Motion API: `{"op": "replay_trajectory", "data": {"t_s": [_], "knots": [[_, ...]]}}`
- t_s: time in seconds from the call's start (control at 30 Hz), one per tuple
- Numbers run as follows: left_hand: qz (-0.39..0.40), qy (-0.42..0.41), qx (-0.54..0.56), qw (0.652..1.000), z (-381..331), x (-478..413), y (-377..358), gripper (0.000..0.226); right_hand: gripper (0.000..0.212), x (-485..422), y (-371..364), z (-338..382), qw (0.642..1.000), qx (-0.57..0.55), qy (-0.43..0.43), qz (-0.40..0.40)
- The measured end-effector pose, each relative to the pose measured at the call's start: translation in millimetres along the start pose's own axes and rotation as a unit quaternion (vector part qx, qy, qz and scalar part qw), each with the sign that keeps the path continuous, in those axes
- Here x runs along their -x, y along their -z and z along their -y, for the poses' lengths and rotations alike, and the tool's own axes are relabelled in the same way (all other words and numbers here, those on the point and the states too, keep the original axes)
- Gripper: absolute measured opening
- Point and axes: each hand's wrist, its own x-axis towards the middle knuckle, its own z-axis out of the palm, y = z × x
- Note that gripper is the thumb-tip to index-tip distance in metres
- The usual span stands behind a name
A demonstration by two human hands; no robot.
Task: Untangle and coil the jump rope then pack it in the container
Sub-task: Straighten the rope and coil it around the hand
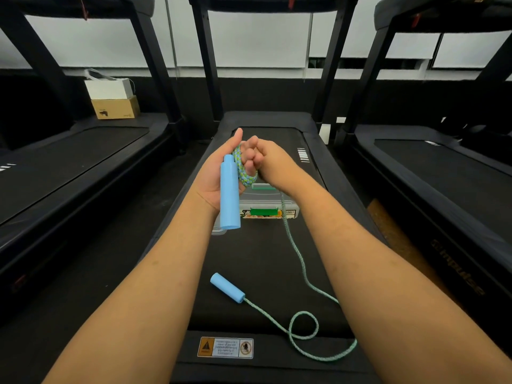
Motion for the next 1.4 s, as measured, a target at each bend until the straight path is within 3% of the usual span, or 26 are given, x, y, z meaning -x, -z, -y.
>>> {"op": "replay_trajectory", "data": {"t_s": [0.17,0.27,0.43,0.53,0.6,0.7,0.8,0.93,1.13,1.4], "knots": [[-0.057,-0.043,-0.111,0.991,-1.1,-1.8,-2.2,0.042,0.036,3.2,16.9,3.8,0.990,-0.092,-0.072,0.084],[-0.035,-0.056,-0.035,0.997,-0.7,-2.9,-4.3,0.042,0.028,7.4,20.9,-1.2,0.985,-0.079,-0.095,0.122],[-0.023,-0.102,0.070,0.992,-2.1,-13.6,14.9,0.043,0.023,11.9,15.1,1.0,0.962,0.051,-0.157,0.220],[-0.079,-0.062,-0.106,0.989,-1.7,-13.8,30.6,0.044,0.025,11.6,20.3,9.3,0.937,0.127,-0.166,0.281],[-0.113,-0.019,-0.249,0.962,1.5,-11.6,31.2,0.041,0.025,11.2,24.6,14.8,0.920,0.159,-0.175,0.313],[-0.118,0.044,-0.331,0.935,3.2,-10.0,32.3,0.029,0.024,11.6,28.7,18.6,0.903,0.155,-0.195,0.350],[-0.072,0.116,-0.362,0.922,4.6,-6.5,32.2,0.035,0.027,11.9,34.9,18.5,0.900,0.132,-0.185,0.372],[-0.002,0.157,-0.324,0.933,6.8,3.3,24.2,0.061,0.030,13.1,53.8,13.0,0.930,0.064,-0.146,0.331],[0.026,0.119,-0.350,0.929,6.6,6.6,17.2,0.067,0.029,14.8,61.9,1.9,0.966,-0.014,-0.093,0.240],[-0.008,0.009,-0.121,0.993,15.3,0.2,13.0,0.049,0.032,15.1,36.4,-21.9,0.982,-0.118,-0.076,0.128]]}}
